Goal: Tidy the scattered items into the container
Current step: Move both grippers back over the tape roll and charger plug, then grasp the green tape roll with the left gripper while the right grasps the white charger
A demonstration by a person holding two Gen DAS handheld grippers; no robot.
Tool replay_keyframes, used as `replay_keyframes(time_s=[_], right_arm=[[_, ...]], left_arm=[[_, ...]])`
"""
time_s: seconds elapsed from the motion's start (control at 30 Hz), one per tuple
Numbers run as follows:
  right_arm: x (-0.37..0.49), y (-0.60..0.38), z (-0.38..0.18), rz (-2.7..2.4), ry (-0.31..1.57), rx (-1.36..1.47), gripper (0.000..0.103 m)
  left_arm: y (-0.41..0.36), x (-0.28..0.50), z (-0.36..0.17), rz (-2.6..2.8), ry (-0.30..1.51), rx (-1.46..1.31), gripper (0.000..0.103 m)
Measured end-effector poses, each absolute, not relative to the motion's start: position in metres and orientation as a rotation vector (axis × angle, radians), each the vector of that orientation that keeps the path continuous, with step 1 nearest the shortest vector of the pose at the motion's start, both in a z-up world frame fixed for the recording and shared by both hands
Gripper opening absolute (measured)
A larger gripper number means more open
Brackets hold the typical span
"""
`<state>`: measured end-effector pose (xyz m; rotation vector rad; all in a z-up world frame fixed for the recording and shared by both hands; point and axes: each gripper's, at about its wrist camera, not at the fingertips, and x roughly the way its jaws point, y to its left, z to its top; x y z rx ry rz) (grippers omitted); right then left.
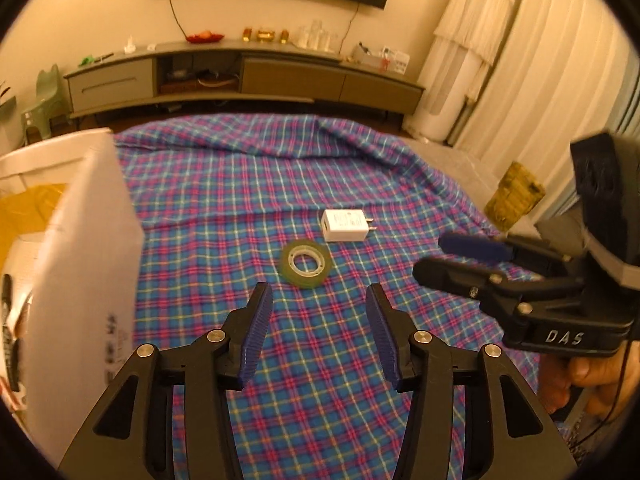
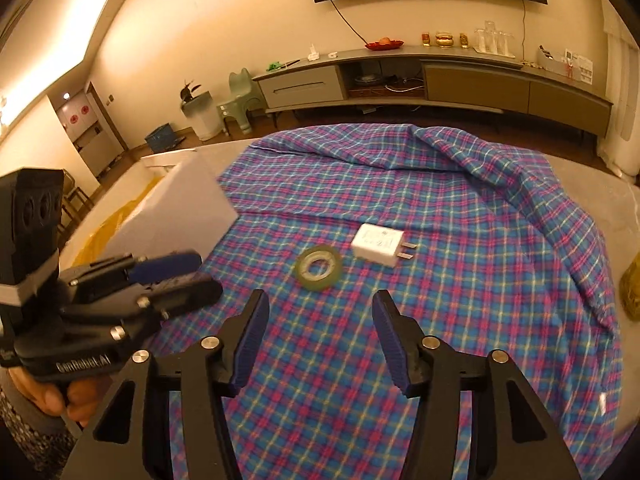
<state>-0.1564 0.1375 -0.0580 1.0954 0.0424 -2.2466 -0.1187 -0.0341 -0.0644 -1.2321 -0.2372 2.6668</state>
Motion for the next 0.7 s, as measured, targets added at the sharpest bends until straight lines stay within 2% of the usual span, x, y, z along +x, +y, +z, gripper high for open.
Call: replay_keyframes(time_s=[0.37, 0.7], right_arm=[[-0.216, 0.103, -0.085, -2.165, 0.439, 1.114, 0.057], [-0.247, 0.077, -0.116, -2.022, 0.651, 1.118, 0.057]], left_arm=[[-0.007, -0.173, -0.106, 2.647, -0.108, -1.356, 0.054], [-0.001, -0.187, -0.126, 2.684, 0.000, -1.365, 0.057]])
